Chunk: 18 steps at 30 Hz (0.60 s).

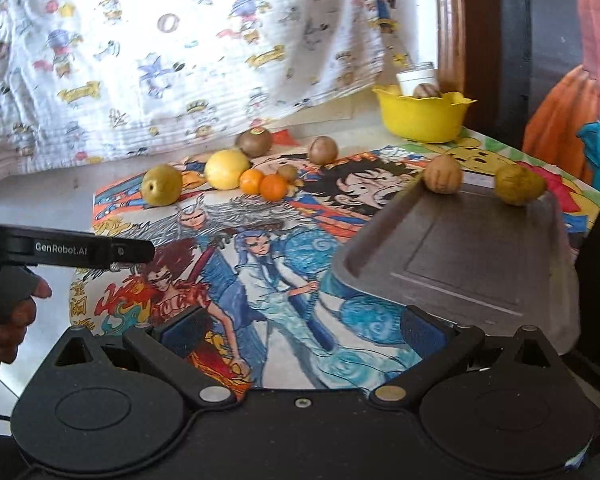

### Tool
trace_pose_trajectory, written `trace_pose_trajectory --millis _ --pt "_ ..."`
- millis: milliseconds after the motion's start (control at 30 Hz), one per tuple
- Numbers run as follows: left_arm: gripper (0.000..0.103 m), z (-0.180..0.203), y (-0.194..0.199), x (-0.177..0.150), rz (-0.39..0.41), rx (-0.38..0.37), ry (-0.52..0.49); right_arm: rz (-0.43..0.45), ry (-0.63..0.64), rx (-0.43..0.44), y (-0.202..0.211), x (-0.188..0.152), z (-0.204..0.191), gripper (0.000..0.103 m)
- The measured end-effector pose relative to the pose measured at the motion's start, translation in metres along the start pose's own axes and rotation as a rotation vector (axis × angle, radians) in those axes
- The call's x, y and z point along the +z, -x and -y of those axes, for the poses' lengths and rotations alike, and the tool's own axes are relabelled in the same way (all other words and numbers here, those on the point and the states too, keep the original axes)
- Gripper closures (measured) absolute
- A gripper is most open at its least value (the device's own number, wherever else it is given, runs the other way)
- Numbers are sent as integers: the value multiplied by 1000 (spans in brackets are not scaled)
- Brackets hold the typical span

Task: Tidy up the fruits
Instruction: 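Move both open tools back toward the remaining fruits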

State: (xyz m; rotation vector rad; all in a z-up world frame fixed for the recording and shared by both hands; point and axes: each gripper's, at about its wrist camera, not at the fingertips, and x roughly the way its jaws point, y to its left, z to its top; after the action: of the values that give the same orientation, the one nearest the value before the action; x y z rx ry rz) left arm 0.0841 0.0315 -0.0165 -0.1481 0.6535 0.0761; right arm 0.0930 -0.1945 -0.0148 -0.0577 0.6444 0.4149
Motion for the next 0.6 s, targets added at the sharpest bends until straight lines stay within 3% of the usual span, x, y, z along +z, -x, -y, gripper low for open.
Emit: trace_pose_trajectory --millis 400,600 --pt "0 -30 -6 3 8 45 45 20 114 42 -18 23 -17 1" --pt "0 -39 -9 12 27 68 40 78 213 75 -17 59 -19 1"
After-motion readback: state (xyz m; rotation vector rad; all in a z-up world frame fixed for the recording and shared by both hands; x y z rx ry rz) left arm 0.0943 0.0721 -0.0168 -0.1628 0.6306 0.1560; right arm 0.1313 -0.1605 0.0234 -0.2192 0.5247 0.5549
